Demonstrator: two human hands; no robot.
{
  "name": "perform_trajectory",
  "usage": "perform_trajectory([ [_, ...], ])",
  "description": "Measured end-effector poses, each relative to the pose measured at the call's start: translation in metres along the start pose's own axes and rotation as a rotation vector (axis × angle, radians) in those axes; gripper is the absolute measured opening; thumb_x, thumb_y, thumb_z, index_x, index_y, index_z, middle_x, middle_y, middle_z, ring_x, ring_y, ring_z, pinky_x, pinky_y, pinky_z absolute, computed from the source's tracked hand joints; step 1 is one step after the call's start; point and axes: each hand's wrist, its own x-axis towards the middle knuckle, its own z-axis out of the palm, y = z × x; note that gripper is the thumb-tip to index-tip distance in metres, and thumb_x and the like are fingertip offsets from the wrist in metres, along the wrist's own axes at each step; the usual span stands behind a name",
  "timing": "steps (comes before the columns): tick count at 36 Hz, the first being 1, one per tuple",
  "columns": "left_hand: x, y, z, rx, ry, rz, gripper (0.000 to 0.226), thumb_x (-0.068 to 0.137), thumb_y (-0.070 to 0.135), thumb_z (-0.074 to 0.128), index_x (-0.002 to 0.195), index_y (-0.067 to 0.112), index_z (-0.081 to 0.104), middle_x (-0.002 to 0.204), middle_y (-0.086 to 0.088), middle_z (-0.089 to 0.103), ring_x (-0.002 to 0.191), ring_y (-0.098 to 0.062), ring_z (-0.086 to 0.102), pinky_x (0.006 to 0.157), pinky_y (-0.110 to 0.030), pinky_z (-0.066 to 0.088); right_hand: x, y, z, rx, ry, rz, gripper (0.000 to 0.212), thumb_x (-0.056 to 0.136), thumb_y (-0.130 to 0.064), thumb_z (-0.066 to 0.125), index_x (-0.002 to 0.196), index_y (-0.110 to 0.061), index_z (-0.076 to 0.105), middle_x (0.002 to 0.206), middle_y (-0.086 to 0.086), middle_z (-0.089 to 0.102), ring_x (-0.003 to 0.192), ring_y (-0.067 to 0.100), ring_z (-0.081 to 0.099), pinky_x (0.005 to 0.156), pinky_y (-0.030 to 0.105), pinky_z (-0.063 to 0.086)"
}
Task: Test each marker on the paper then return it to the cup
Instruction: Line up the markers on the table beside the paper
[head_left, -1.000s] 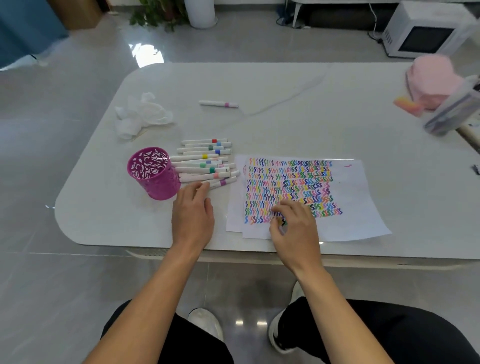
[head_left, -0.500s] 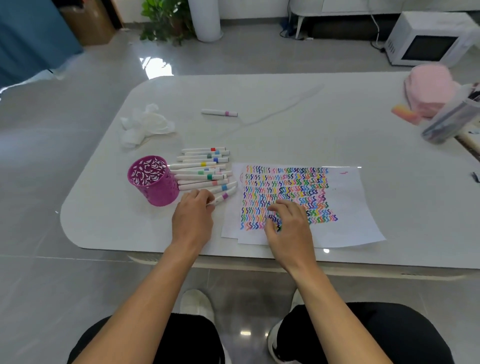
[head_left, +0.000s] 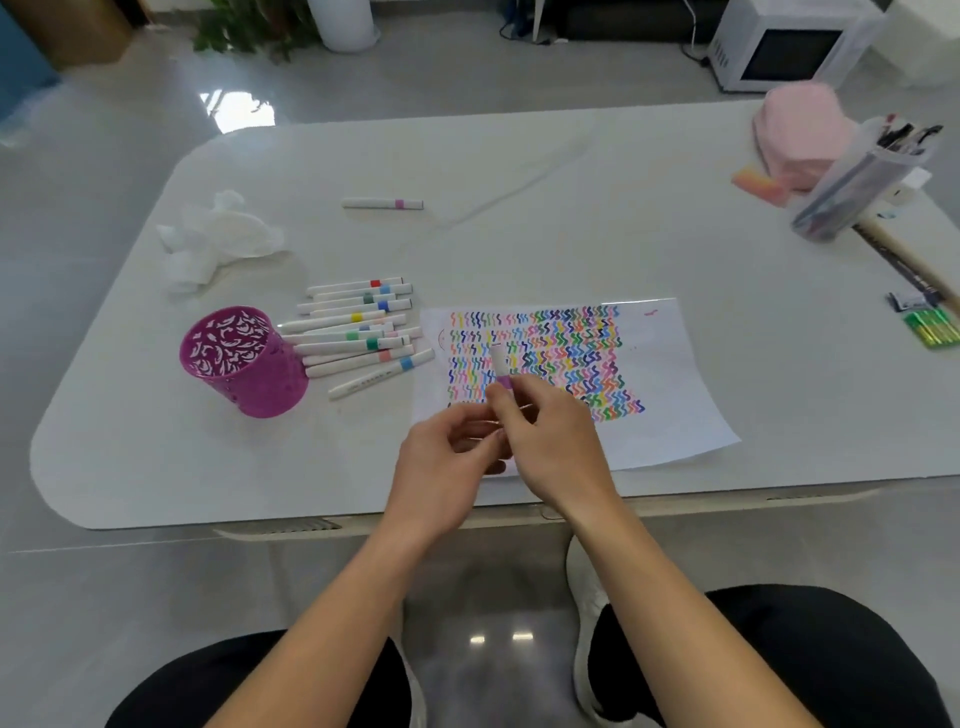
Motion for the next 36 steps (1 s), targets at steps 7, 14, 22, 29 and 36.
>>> perform_trajectory([
  [7,0.007,0.007,-0.008,0.083,0.017,0.014,0.038,0.09,0.015,0.075,0.125,0.024,0.064,0.094,0.001,0.077,0.087,-0.016,0.075,0.081,-0.032,0.062,-0.001,0.013,-0.035,-0.223,-0.247,-0.035,0.017,0.105,-0.032,0.06,0.091,-0.025,0.068,0.073,-0.009,0.062,0.07,0.013,0.057,0.066,0.037,0.044],
  [14,0.004,0.0,0.002,0.418,-0.083,0.109,0.018,0.094,0.024,0.07,0.103,0.038,0.074,0.08,0.016,0.073,0.078,-0.005,0.07,0.079,-0.029,0.059,-0.005,0.023,-0.053,-0.352,-0.341,-0.092,0.029,0.101,-0.042,0.064,0.122,-0.025,0.074,0.11,-0.004,0.072,0.101,0.016,0.062,0.088,0.036,0.051],
  [22,0.002,-0.004,0.011,0.71,-0.125,0.265,0.014,0.1,0.032,0.06,0.105,0.031,0.073,0.085,0.021,0.065,0.074,0.001,0.06,0.072,-0.018,0.046,-0.007,0.041,-0.062,-0.391,-0.365,-0.204,0.027,0.1,-0.048,0.062,0.089,-0.025,0.069,0.079,-0.01,0.061,0.074,0.011,0.054,0.067,0.035,0.045],
  [29,-0.003,-0.012,0.014,0.575,-0.003,0.225,0.014,0.094,0.018,0.069,0.101,0.025,0.079,0.083,0.019,0.071,0.063,-0.003,0.067,0.065,-0.012,0.05,-0.012,0.046,-0.058,-0.486,-0.313,-0.256,0.04,0.1,-0.059,0.05,0.088,-0.026,0.068,0.078,-0.009,0.066,0.074,0.014,0.058,0.064,0.036,0.047],
  [36,-0.004,-0.013,0.009,0.382,0.061,0.094,0.015,0.091,0.015,0.072,0.095,0.028,0.079,0.068,0.018,0.071,0.059,-0.003,0.068,0.064,-0.013,0.051,-0.013,0.043,-0.057,-0.485,-0.228,-0.23,0.052,0.099,-0.065,0.047,0.07,-0.023,0.058,0.062,-0.008,0.055,0.062,0.014,0.052,0.057,0.033,0.037],
])
